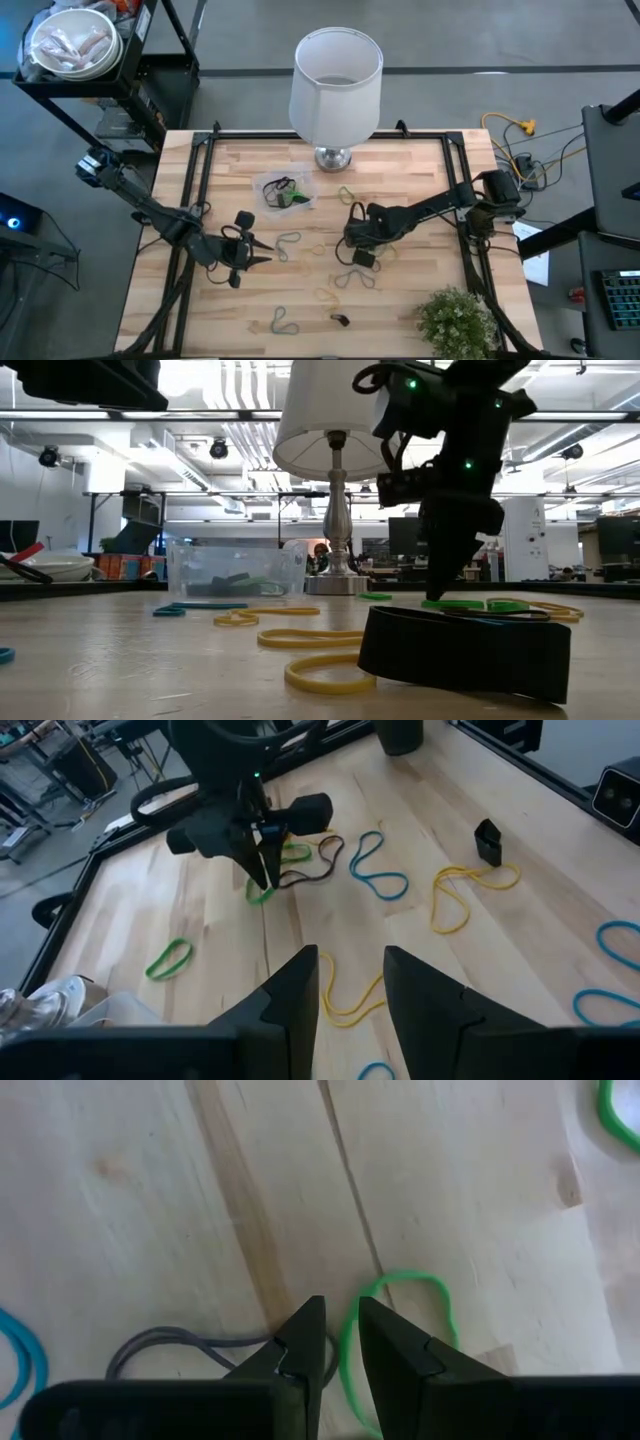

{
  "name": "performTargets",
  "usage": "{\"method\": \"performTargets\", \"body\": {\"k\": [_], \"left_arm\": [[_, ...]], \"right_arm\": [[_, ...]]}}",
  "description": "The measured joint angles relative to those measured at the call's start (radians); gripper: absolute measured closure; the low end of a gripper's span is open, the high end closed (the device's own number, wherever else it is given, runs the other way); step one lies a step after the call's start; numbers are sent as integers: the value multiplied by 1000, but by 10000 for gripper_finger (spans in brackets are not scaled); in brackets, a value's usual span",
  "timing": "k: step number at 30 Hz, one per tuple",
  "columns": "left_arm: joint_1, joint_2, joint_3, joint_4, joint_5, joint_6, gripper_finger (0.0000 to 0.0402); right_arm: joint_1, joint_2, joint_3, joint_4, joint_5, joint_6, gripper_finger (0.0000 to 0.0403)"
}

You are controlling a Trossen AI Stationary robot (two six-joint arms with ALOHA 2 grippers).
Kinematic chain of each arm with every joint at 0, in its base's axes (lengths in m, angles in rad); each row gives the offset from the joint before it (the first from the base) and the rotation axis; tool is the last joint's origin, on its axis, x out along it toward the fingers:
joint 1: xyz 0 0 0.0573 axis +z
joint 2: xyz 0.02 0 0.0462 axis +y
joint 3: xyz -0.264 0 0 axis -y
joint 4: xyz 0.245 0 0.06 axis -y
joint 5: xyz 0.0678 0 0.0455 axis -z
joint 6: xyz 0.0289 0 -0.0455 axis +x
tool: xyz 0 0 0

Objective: Pick and place rubber bands into bin
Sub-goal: Put the green rubber band into the transparent bin

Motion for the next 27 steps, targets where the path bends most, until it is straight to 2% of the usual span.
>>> {"method": "performTargets", "body": {"k": [11, 27], "left_arm": [[0, 0, 0, 3, 0, 0, 301], [0, 0, 0, 5, 0, -1, 301]], "right_arm": [[-17, 1, -27, 73, 5, 1, 344], [-56, 0, -47, 66, -25, 130, 344]]}}
